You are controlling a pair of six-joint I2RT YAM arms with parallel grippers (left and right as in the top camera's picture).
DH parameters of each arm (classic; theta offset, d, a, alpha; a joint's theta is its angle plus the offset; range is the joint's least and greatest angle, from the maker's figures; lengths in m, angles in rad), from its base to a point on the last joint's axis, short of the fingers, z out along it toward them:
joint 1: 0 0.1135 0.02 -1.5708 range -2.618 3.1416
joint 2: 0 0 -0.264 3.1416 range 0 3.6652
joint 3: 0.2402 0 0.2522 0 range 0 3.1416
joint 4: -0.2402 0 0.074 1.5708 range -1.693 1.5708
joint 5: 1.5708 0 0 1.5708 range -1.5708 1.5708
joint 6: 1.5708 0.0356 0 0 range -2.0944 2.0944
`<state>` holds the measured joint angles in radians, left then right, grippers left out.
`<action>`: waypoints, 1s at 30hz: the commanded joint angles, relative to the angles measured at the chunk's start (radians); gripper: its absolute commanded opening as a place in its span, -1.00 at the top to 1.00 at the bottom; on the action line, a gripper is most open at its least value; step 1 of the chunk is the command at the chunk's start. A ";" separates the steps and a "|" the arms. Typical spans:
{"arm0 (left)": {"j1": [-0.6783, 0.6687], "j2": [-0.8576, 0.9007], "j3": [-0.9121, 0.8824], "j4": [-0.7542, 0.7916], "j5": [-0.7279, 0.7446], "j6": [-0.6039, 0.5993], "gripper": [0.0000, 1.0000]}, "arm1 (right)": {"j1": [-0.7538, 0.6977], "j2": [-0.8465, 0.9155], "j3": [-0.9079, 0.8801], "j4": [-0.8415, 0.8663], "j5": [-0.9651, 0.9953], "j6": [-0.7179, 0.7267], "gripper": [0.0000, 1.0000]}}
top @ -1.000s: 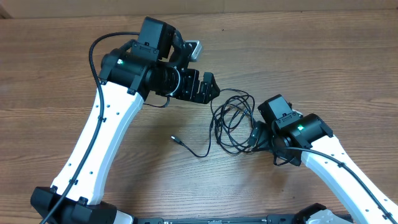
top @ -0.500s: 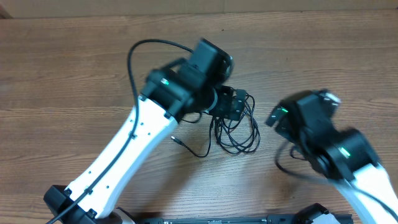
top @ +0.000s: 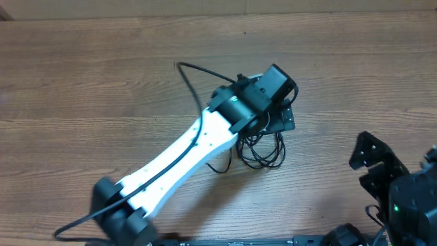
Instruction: Untangle cables
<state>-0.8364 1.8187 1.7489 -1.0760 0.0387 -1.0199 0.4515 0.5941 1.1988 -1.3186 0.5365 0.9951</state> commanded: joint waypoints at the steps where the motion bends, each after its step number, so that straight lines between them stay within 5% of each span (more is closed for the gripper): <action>1: -0.006 0.072 -0.013 0.001 0.068 -0.105 -1.00 | -0.004 -0.004 0.016 -0.017 0.046 0.007 -1.00; 18: -0.024 0.277 -0.013 -0.090 -0.073 -0.226 -0.82 | -0.004 -0.004 0.016 -0.022 0.047 0.007 -1.00; 23: -0.025 0.315 -0.013 -0.068 -0.090 -0.226 -0.13 | -0.004 -0.004 0.016 -0.019 0.046 0.007 -1.00; 28: -0.035 0.326 -0.013 -0.064 -0.086 -0.225 0.86 | -0.004 -0.004 0.016 -0.019 0.046 0.007 -1.00; 30: -0.035 0.323 -0.011 -0.064 -0.086 -0.224 0.92 | -0.004 -0.004 0.014 -0.019 0.046 0.008 -1.00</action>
<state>-0.8581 2.1357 1.7412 -1.1404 -0.0277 -1.2358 0.4515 0.5919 1.1988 -1.3453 0.5655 0.9943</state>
